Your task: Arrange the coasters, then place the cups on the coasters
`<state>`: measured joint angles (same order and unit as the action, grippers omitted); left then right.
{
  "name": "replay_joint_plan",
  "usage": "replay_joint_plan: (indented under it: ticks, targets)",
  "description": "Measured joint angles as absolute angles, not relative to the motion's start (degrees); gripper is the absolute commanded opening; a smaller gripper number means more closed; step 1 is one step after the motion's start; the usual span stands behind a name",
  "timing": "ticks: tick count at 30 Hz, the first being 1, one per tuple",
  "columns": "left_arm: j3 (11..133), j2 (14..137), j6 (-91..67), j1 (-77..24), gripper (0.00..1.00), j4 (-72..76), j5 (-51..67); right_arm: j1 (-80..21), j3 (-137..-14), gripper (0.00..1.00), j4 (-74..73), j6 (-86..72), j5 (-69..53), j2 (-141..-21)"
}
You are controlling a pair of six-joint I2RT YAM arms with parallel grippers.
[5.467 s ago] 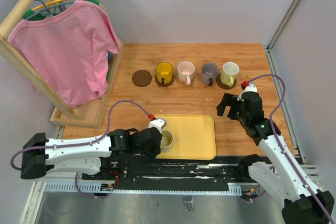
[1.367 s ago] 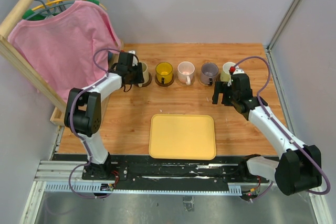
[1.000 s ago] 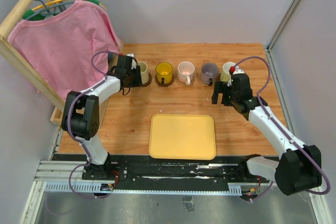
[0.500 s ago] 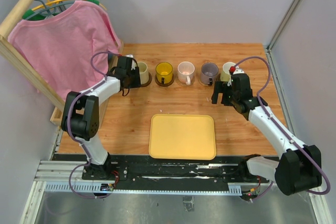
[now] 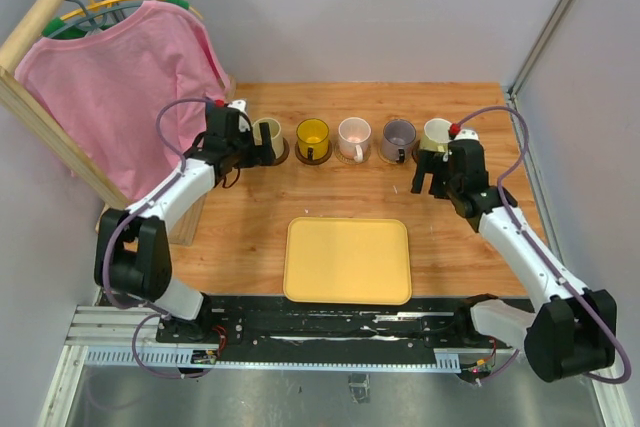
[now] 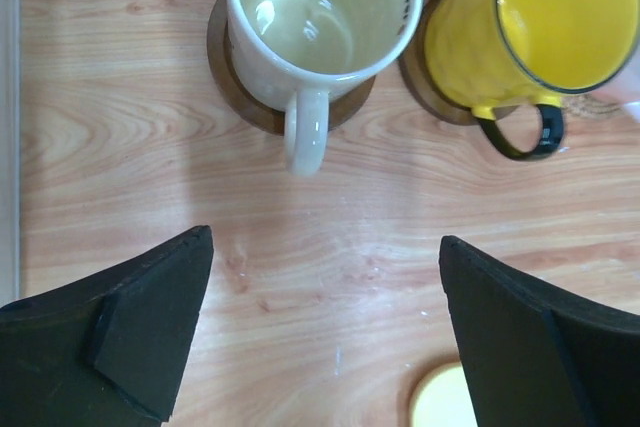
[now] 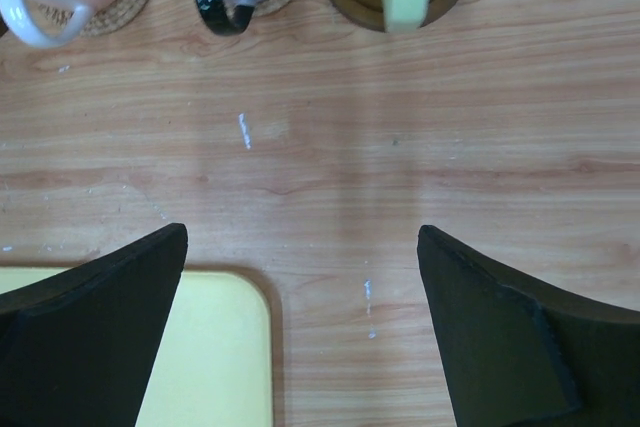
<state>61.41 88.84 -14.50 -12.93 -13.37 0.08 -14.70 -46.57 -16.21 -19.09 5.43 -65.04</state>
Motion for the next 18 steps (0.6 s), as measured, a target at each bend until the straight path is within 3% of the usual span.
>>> replay_joint_plan:
  ticks: [10,18]
  targets:
    - [56.45,75.44,-16.84,-12.93,1.0,-13.96,-0.54,-2.7,-44.64,0.98,-16.29,-22.52,9.67,-53.12]
    - [50.65,66.98,-18.59,-12.93,1.0,-18.11,-1.41,-2.15,-42.89,0.98,-20.58,-22.76,15.57,-40.97]
